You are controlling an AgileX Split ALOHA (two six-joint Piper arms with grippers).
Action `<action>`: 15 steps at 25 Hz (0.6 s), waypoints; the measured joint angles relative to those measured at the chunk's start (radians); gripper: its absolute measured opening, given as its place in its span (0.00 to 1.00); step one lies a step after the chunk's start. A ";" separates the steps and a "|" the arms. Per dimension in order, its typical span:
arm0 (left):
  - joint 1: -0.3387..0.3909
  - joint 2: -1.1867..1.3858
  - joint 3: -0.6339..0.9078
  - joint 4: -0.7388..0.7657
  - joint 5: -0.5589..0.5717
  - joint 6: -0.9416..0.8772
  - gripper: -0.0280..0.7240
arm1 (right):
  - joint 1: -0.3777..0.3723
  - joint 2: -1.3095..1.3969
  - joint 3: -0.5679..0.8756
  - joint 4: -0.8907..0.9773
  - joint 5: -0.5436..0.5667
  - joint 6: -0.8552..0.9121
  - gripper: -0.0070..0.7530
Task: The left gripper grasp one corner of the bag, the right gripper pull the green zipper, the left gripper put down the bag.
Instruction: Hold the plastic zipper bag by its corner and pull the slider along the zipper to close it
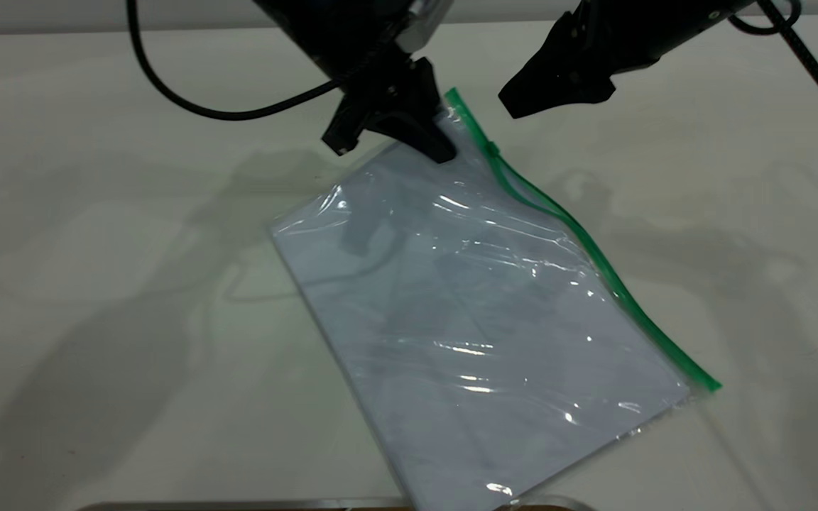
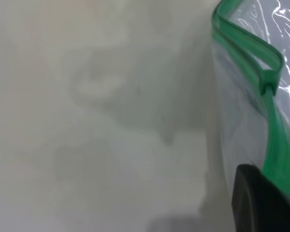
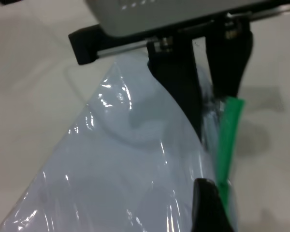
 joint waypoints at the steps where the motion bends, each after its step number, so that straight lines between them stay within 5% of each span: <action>1: -0.006 0.000 -0.008 -0.005 -0.001 0.000 0.11 | 0.000 0.010 -0.001 0.010 0.001 -0.009 0.65; 15: -0.011 0.000 -0.026 -0.045 -0.021 0.003 0.11 | 0.000 0.109 -0.001 0.175 0.008 -0.137 0.64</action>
